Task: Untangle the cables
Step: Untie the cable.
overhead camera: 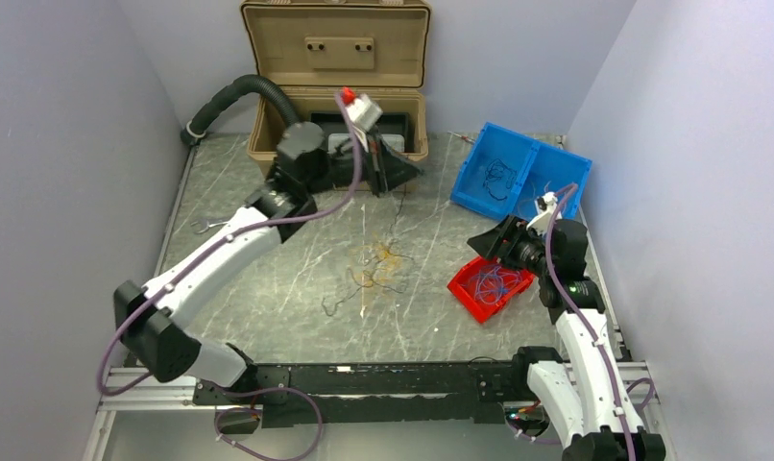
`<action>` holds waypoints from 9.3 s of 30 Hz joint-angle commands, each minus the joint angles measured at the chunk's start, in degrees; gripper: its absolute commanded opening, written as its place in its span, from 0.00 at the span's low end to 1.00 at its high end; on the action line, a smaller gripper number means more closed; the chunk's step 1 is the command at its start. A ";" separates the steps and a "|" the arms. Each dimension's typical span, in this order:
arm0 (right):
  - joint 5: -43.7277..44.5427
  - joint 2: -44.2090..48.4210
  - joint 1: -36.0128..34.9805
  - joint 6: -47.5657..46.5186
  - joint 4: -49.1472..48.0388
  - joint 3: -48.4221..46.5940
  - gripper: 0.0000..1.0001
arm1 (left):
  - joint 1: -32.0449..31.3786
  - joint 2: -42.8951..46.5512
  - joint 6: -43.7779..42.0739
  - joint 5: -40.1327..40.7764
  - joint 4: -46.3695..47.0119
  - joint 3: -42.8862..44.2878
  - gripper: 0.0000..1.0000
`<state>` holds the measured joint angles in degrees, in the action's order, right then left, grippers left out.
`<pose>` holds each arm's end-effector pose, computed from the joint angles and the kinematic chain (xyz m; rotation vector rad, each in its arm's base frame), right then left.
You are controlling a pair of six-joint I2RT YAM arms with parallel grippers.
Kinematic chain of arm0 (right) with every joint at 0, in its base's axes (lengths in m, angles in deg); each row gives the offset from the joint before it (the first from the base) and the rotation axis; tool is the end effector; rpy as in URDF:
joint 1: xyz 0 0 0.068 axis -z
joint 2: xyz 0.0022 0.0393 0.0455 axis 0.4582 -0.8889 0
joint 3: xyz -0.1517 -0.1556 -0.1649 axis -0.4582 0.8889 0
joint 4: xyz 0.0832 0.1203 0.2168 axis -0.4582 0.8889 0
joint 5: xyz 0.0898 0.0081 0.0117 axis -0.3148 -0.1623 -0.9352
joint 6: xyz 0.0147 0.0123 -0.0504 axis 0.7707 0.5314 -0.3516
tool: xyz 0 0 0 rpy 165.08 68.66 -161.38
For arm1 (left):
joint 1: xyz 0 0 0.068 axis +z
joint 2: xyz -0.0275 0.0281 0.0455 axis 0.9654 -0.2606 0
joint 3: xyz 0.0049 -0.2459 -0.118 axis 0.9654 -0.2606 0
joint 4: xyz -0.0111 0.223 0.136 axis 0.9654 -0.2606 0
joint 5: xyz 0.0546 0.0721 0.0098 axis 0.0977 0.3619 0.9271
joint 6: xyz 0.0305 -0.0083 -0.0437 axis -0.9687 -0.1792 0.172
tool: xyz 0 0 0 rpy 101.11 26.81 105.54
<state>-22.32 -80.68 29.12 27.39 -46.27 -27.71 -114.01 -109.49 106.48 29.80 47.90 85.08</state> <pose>0.1684 0.0119 0.2693 0.2621 2.0695 0.8296 0.2524 -0.2302 0.4142 0.7048 1.5523 -1.2863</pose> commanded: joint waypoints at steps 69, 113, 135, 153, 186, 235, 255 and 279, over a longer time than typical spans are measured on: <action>43.38 -12.24 -9.81 5.72 3.14 -22.80 0.00 | 45.69 43.18 17.15 46.20 -48.99 -30.33 0.00; 8.48 -24.12 -25.03 -7.70 4.52 -45.19 0.00 | 14.23 32.47 0.60 2.02 -2.30 -34.14 0.96; -4.87 -26.83 -30.50 -12.43 6.18 -43.86 0.00 | 7.46 18.94 1.74 -4.26 11.76 -23.12 0.72; -10.20 -24.87 -32.26 -11.36 2.37 -40.25 0.00 | 2.30 9.51 0.42 1.27 10.67 -15.46 0.00; 4.03 -24.59 -39.14 -16.21 -24.77 -18.62 0.50 | 2.17 12.33 2.05 2.21 7.83 -12.84 0.00; 13.12 -24.82 -40.52 -30.11 -17.40 -24.82 0.73 | 13.24 14.97 -1.15 -9.07 -12.38 -2.11 0.00; 50.45 -7.79 -38.25 -8.74 -14.46 -8.42 0.00 | 27.39 25.87 8.16 17.22 -14.65 -18.61 0.00; 51.69 3.95 -21.45 6.42 -0.09 -6.73 0.00 | 46.12 32.22 13.82 9.25 -12.06 -25.60 0.00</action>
<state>38.16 -75.74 7.59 38.91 -41.38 -32.23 -68.06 -75.86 121.82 52.80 26.42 59.42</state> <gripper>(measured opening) 0.008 0.013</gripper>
